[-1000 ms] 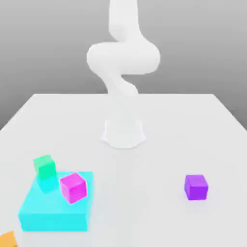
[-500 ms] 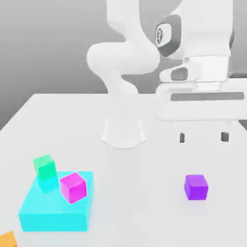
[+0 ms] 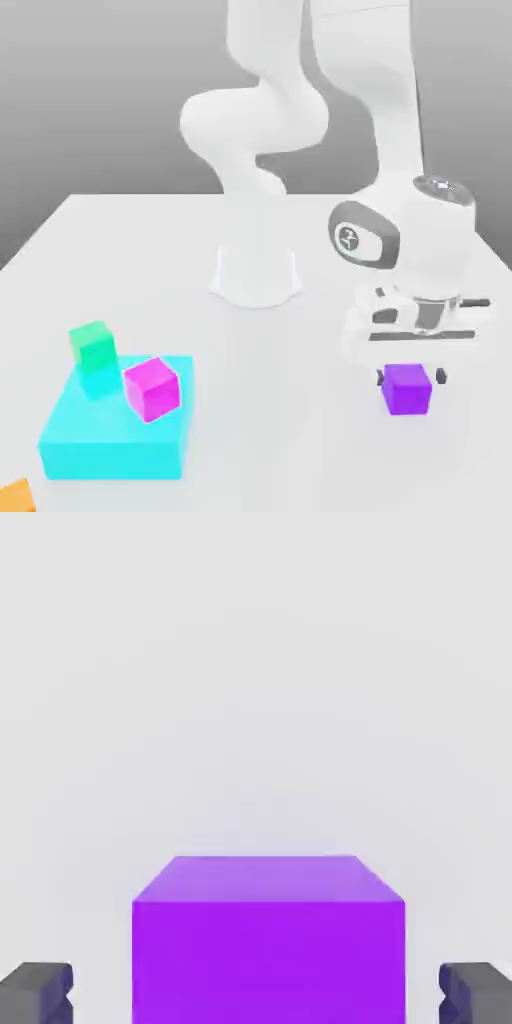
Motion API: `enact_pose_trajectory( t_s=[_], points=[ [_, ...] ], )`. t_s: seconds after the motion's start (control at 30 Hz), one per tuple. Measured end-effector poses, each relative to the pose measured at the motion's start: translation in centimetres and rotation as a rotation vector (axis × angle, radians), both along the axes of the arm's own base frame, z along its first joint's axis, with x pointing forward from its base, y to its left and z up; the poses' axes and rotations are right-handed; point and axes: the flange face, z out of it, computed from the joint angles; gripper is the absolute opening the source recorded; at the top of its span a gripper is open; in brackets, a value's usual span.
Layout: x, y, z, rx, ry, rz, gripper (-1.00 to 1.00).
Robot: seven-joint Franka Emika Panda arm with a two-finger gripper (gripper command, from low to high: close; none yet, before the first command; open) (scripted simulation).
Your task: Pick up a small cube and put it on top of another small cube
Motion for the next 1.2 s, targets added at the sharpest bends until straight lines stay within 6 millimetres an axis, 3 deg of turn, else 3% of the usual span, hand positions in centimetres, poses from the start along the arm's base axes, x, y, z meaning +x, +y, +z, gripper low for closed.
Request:
enact_pose_trajectory(
  t_s=[0.17, 0.4, 0.43, 0.57, 0.7, 0.83, 0.97, 1.03, 1.17, 1.2],
  points=[
    [0.0, 0.0, -0.2, 0.000, -0.001, 0.000, -1.00],
    [0.0, 0.0, 5.1, -0.001, -0.002, 0.000, -1.00],
    [0.8, -1.2, 5.8, -0.007, -0.003, -0.029, -1.00],
    [5.5, -11.3, 8.4, -0.039, -0.012, -0.269, -1.00],
    [7.2, -20.8, 11.2, -0.057, -0.014, -0.468, -1.00],
    [6.0, -30.8, 13.9, -0.052, -0.008, -0.687, -1.00],
    [1.6, -40.9, 16.7, -0.021, -0.001, -0.930, -1.00],
    [-0.3, -43.8, 16.6, -0.005, 0.001, -1.005, -1.00],
    [-1.0, -44.7, 12.4, 0.000, 0.001, -1.029, -1.00],
    [-1.1, -44.7, 11.6, -0.001, 0.001, -1.031, 1.00]
  ],
)
